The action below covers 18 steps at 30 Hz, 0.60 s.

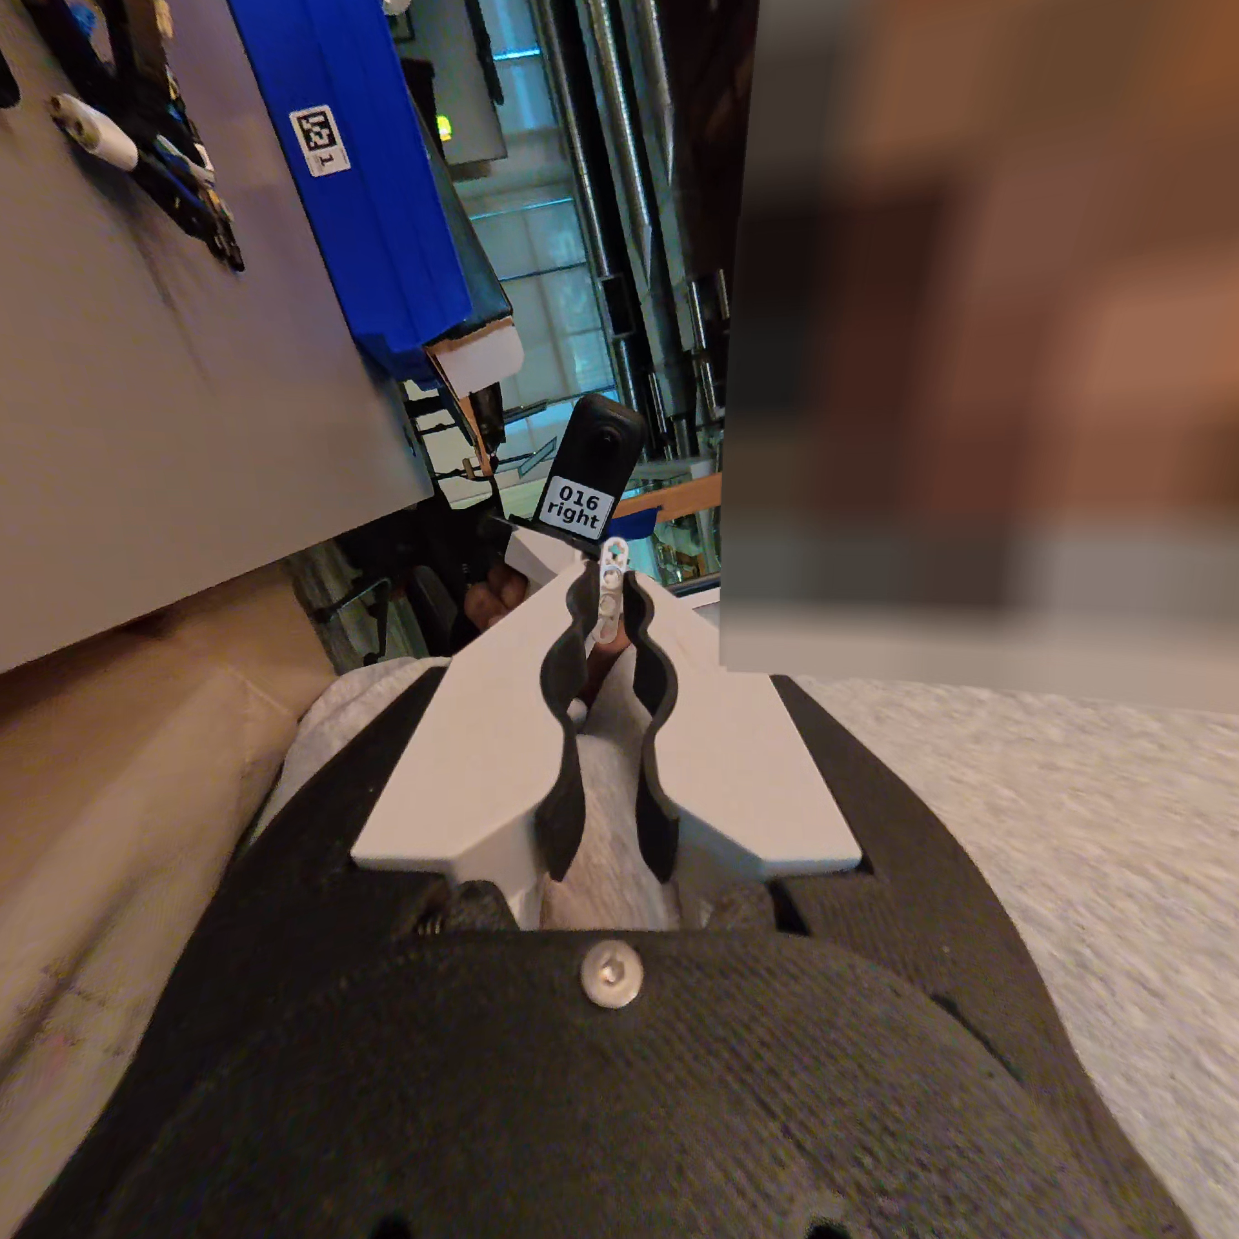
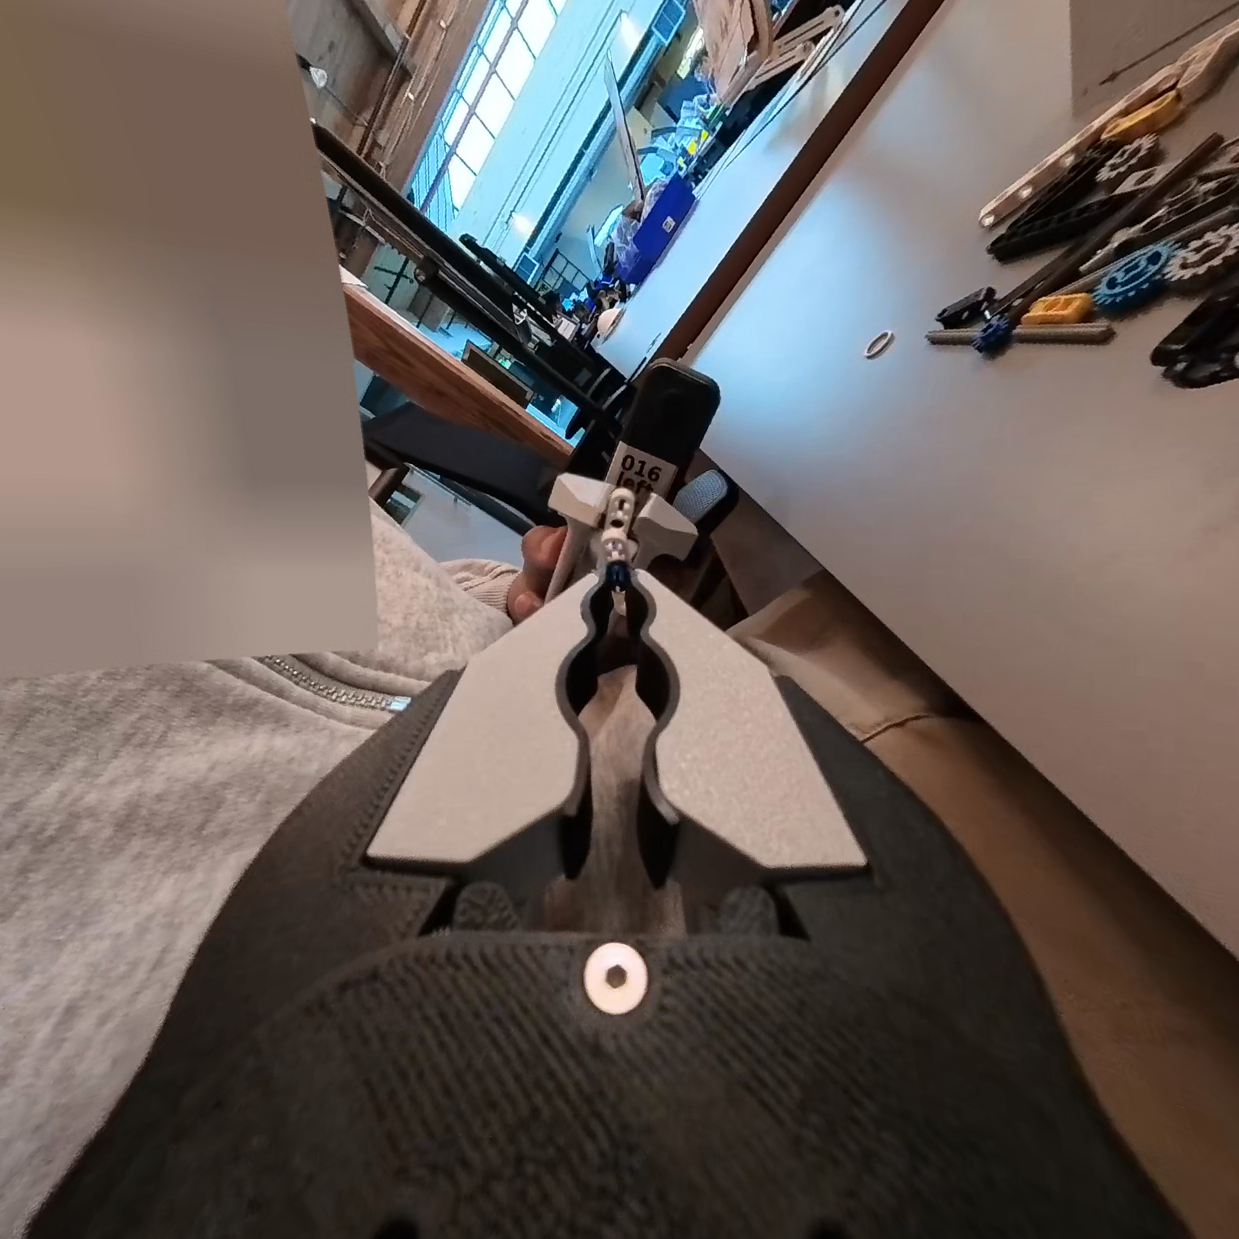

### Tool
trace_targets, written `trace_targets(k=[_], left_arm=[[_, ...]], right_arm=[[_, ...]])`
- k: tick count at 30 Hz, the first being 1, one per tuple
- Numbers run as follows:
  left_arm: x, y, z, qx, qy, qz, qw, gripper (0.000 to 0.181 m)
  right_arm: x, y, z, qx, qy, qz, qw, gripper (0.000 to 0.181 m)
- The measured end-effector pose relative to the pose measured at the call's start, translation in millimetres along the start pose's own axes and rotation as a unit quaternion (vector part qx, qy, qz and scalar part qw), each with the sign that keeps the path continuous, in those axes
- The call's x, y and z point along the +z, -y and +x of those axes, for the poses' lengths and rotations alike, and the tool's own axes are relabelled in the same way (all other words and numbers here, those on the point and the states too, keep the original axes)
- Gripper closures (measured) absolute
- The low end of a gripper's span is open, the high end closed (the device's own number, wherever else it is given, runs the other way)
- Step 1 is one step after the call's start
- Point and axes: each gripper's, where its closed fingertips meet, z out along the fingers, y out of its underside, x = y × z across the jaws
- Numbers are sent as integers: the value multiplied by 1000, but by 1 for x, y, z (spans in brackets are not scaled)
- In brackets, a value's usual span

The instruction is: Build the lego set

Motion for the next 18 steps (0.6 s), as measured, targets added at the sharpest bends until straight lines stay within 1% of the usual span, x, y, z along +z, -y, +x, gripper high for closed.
trace_targets(k=[1, 10, 14, 16, 18], left_arm=[[0, 0, 0, -1, -1, -2, 1000, 177], [0, -2, -1, 2, 1, -12, 1000, 176], [-3, -7, 0, 29, 13, -46, 998, 176], [-6, -11, 0, 21, 12, -51, 998, 176], [-8, -13, 1, 4, 8, -43, 999, 176]], right_arm=[[0, 0, 0, -1, 0, 1, 1000, 179], [0, 1, -2, 0, 5, -2, 1000, 180], [0, -3, -4, -1, 10, -14, 1000, 179], [2, -7, -6, -2, 16, -25, 1000, 179], [3, -11, -7, 0, 20, -33, 999, 179]])
